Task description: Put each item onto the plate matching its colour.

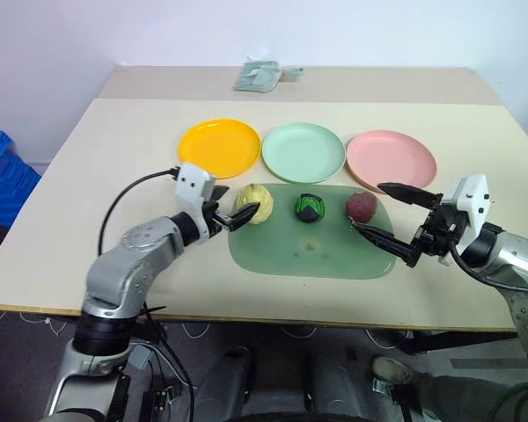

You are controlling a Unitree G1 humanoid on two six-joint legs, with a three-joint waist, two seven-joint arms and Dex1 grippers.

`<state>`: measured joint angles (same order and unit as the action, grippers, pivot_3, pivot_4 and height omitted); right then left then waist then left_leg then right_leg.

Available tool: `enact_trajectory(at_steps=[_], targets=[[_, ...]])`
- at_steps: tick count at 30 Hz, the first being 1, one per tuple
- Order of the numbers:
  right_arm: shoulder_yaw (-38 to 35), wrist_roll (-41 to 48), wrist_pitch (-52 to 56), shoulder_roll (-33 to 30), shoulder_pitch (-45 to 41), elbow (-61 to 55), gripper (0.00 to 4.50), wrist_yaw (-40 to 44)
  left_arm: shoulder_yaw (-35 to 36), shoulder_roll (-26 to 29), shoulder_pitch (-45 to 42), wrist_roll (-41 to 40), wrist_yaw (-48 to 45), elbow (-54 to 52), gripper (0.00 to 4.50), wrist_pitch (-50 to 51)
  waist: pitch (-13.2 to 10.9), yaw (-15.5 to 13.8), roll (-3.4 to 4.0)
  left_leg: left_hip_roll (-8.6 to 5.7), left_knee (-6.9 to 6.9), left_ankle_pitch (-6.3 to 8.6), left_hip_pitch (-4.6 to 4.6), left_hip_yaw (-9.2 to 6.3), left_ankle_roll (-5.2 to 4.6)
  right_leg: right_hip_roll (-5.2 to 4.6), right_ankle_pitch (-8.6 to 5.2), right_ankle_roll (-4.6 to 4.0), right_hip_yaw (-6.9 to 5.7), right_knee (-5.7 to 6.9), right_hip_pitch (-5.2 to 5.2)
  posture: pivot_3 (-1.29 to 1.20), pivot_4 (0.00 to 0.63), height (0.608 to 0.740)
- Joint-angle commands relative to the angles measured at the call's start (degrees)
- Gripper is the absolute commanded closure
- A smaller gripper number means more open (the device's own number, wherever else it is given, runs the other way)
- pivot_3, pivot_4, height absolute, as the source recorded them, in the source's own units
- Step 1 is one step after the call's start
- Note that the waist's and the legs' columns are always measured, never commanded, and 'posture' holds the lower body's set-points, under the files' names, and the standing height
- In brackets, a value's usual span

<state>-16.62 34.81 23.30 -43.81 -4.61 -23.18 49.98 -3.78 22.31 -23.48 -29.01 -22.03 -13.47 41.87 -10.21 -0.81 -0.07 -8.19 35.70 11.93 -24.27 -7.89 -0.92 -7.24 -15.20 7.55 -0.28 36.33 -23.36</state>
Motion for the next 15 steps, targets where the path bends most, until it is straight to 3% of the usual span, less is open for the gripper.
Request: enact_trajectory(at_steps=[1, 12, 15], targets=[[-0.8, -0.4, -2.4, 0.3, 0.9, -0.2, 0.03, 1.3, -1.5, -1.7, -3.3, 3.4, 0.4, 2.4, 0.0, -1.8, 0.0, -0.1, 0.0, 0.0, 0.01, 0.0, 0.0, -0.01, 0.0, 0.02, 0.0, 0.0, 0.0, 0.01, 0.0, 0.0, 0.15, 0.74], [-0.2, -0.3, -1.6, 0.4, 2.6, -3.5, 0.03, 0.0, -3.4, -3.5, -6.6, 7.5, -2.0, 5.8, 0.0, -1.6, 0.0, 0.0, 0.0, 0.03, 0.26, 0.0, 0.0, -0.02, 0.01, 0.1, 0.13, 0.07, 0.02, 0.06, 0.07, 0.0, 0.15, 0.74], [-0.7, 0.3, -0.8, 0.3, 3.5, -5.5, 0.0, -1.1, -3.4, -4.4, -7.4, 8.0, -2.0, 6.7, 0.76, -1.8, 0.0, -0.2, 0.0, 0.03, 0.3, 0.0, -0.01, -0.02, 0.01, 0.09, 0.14, 0.09, 0.02, 0.06, 0.09, 0.0, 0.15, 0.74]])
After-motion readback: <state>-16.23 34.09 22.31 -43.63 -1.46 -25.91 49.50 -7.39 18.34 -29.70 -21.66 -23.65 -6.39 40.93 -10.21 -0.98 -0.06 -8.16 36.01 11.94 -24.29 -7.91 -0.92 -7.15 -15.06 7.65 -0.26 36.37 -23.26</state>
